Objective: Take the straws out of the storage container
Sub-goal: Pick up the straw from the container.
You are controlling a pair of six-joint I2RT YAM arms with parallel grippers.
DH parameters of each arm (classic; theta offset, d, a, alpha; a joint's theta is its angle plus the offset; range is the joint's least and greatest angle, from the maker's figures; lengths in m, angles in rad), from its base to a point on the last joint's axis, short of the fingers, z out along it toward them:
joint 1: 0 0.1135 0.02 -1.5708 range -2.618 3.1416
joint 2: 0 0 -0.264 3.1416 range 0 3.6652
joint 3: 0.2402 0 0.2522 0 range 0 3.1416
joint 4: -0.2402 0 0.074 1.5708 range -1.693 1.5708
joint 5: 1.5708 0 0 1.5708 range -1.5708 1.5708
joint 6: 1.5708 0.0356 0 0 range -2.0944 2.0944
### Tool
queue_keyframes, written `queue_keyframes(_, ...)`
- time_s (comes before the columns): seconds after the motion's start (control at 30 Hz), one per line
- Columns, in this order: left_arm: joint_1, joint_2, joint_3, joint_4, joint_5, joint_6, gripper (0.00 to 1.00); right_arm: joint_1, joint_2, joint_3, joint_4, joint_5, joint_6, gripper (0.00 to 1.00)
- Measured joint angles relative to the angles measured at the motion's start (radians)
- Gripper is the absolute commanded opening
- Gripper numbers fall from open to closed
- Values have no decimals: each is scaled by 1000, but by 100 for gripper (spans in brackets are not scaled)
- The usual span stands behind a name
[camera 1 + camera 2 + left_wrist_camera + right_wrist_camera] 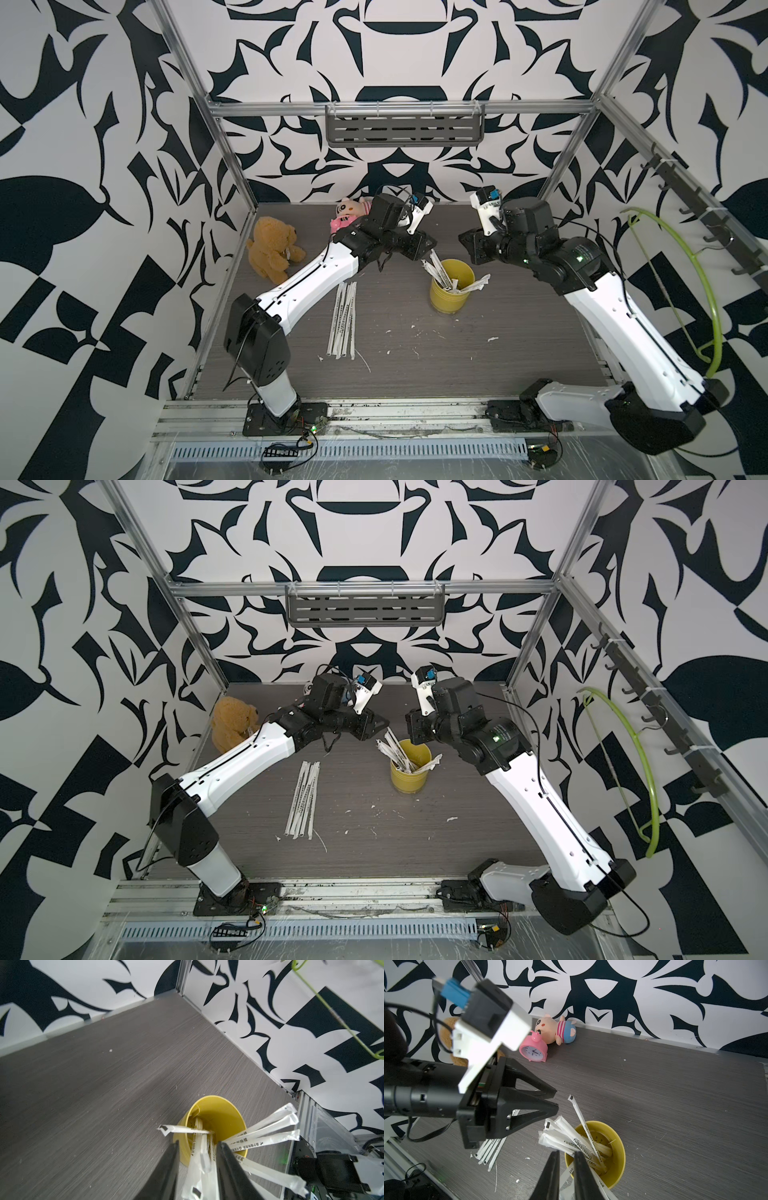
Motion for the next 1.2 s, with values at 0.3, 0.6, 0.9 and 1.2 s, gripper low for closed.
queue_keyframes(0.3, 8, 145, 165, -161, -31, -76, 38, -3, -4, -26, 4, 0, -18, 19)
queue_keyframes(0.6, 12, 221, 209, -230, 21, -121, 41, -6, -19, -30, 6, 1, -27, 19)
queue_keyframes(0.9, 12, 251, 231, -237, 116, -142, 21, -11, -23, -55, 10, 3, -34, 19)
queue_keyframes(1.2, 12, 263, 234, -209, 171, -141, 6, -21, -32, -73, 14, 7, -38, 18)
